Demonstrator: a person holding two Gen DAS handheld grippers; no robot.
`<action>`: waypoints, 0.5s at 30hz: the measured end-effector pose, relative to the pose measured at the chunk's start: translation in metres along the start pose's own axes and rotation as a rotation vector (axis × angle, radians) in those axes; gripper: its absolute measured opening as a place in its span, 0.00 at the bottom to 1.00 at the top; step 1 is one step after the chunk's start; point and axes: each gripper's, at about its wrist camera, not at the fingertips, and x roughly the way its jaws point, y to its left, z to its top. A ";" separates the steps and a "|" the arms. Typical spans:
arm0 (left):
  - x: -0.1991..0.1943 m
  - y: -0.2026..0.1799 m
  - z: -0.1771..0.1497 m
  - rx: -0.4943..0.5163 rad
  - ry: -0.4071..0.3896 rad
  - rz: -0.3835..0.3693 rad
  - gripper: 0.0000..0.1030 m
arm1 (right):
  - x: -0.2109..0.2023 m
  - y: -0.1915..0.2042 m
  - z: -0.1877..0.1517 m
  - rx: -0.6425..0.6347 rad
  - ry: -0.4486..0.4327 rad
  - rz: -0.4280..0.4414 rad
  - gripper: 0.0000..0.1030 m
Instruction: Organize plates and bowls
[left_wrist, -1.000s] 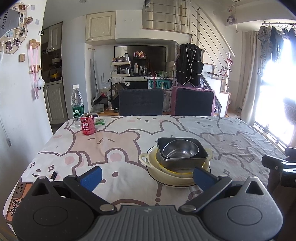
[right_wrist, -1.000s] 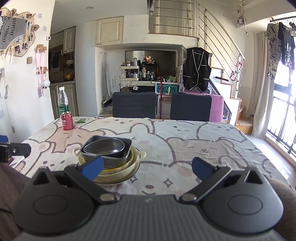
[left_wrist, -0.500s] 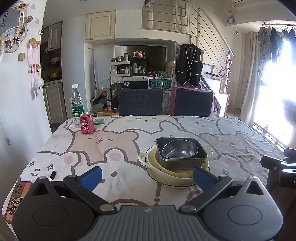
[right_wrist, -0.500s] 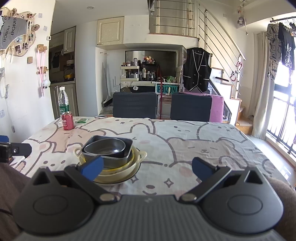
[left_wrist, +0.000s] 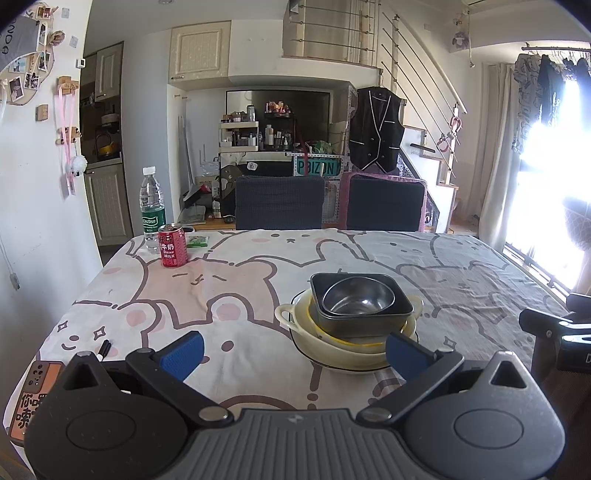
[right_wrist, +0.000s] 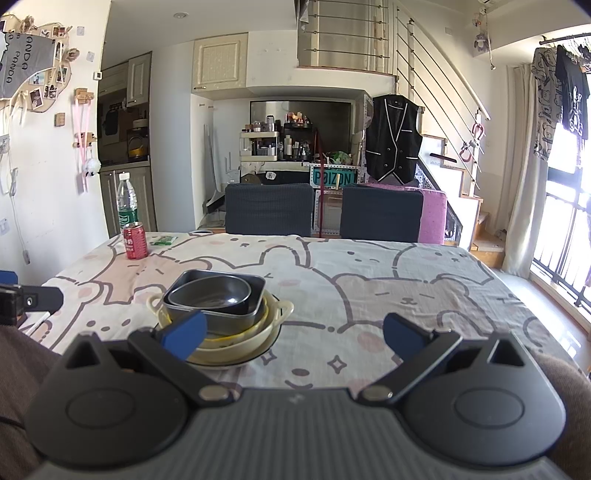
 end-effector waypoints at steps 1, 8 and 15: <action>0.000 0.000 0.000 0.000 0.000 -0.001 1.00 | 0.000 0.000 0.000 0.000 0.001 0.000 1.00; 0.001 -0.001 0.000 -0.002 0.000 -0.004 1.00 | 0.000 0.000 0.000 0.000 0.001 0.000 1.00; 0.001 -0.001 0.000 -0.002 0.000 -0.004 1.00 | 0.001 0.000 0.000 0.003 0.002 -0.001 1.00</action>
